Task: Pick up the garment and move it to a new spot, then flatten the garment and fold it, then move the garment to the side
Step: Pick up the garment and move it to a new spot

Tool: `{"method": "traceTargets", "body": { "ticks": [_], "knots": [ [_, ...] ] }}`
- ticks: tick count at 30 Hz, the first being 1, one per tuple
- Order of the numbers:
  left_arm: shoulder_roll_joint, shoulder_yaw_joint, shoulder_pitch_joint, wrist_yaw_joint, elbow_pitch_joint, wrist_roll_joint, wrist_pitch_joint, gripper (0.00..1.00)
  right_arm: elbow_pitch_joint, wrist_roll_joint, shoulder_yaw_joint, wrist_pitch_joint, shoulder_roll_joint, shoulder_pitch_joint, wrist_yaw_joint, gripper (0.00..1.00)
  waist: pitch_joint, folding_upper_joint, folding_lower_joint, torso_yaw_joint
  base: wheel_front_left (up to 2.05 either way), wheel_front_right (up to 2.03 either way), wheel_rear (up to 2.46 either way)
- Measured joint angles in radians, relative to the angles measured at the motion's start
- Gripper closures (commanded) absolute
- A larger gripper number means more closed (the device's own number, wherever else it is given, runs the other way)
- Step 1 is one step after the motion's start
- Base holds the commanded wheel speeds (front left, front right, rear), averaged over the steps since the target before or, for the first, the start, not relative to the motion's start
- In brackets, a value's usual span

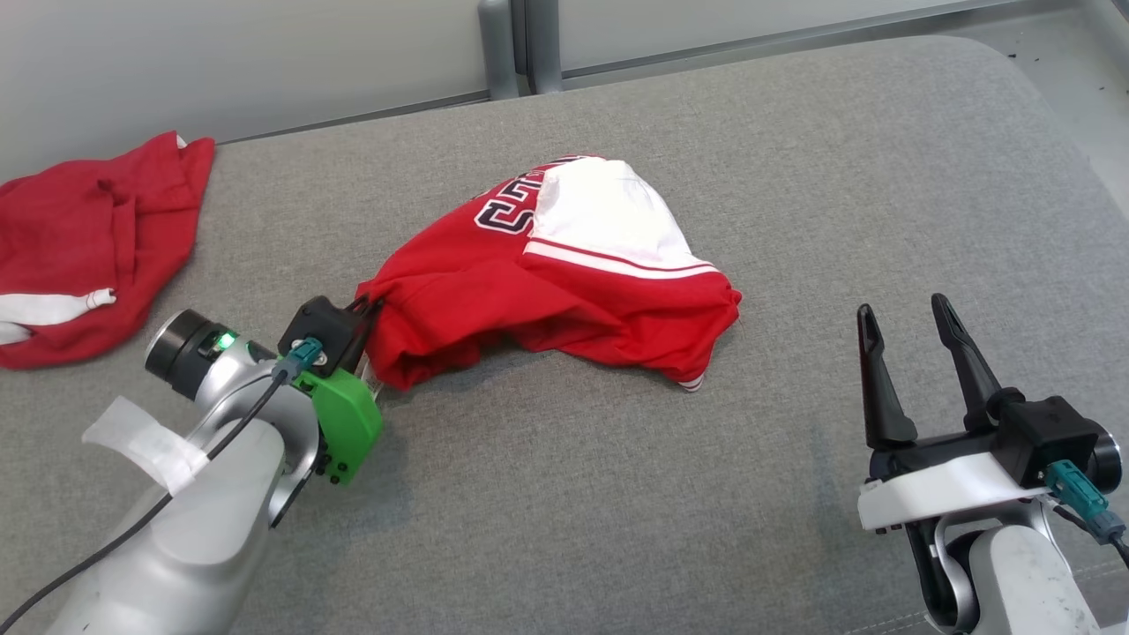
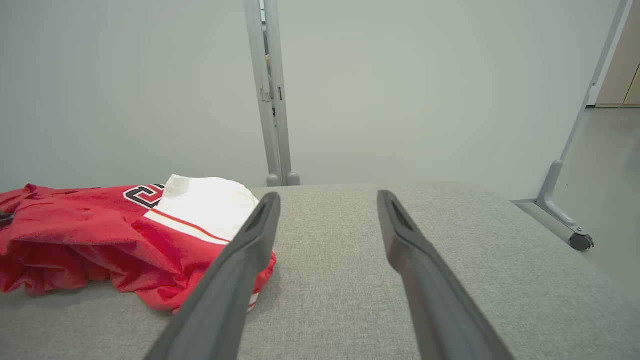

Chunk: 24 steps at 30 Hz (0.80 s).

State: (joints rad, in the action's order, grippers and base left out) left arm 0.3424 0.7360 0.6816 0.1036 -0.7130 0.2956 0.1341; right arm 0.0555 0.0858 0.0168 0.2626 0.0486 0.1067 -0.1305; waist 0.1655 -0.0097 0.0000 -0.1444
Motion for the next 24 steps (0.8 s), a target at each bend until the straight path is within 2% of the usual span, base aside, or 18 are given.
{"method": "traceTargets", "body": {
  "ticks": [5, 6, 7, 8, 9, 10, 17, 24],
  "knots": [
    [-0.001, -0.003, -0.005, -0.015, -0.097, 0.003, 0.035, 1.0, 0.003, -0.005, -0.006, 0.0, 0.0, 0.0, 0.0, 0.0, -0.008, 0.0, 0.0, 0.008, 0.0, 0.0, 0.0],
    [-0.004, -0.006, -0.005, -0.021, -0.108, 0.006, 0.045, 0.87, 0.004, -0.009, -0.006, 0.0, 0.0, -0.001, 0.0, 0.0, -0.009, 0.0, 0.0, 0.011, 0.0, 0.0, 0.0],
    [-0.009, -0.009, -0.005, -0.027, -0.117, 0.008, 0.056, 0.62, 0.005, -0.011, -0.007, 0.0, 0.0, -0.001, 0.0, 0.0, -0.011, 0.0, 0.0, 0.014, 0.0, 0.0, 0.0],
    [-0.015, -0.014, -0.005, -0.033, -0.129, 0.014, 0.063, 0.28, 0.007, -0.012, -0.009, 0.0, 0.0, -0.002, 0.0, 0.0, -0.014, 0.0, 0.0, 0.017, 0.0, 0.0, 0.0],
    [-0.02, -0.018, -0.005, -0.034, -0.138, 0.019, 0.067, 0.1, 0.008, -0.012, -0.011, 0.0, 0.0, -0.003, 0.0, 0.0, -0.017, 0.0, 0.0, 0.021, 0.0, 0.0, 0.0],
    [-0.026, -0.022, -0.005, -0.035, -0.144, 0.026, 0.074, 0.0, 0.009, -0.014, -0.012, 0.0, 0.0, -0.004, 0.0, 0.0, -0.02, 0.0, 0.0, 0.024, 0.0, 0.0, 0.0],
    [-0.066, -0.083, -0.026, -0.062, -0.123, 0.09, 0.116, 0.0, 0.019, -0.028, -0.012, 0.0, 0.0, -0.018, 0.0, 0.0, -0.049, 0.0, 0.0, 0.051, 0.0, 0.0, 0.0],
    [-0.085, -0.15, -0.161, -0.111, 0.043, 0.137, 0.129, 0.0, 0.043, -0.057, -0.007, 0.0, 0.0, -0.021, 0.0, 0.0, -0.081, 0.0, 0.0, 0.092, 0.0, 0.0, 0.0]
  ]
}}
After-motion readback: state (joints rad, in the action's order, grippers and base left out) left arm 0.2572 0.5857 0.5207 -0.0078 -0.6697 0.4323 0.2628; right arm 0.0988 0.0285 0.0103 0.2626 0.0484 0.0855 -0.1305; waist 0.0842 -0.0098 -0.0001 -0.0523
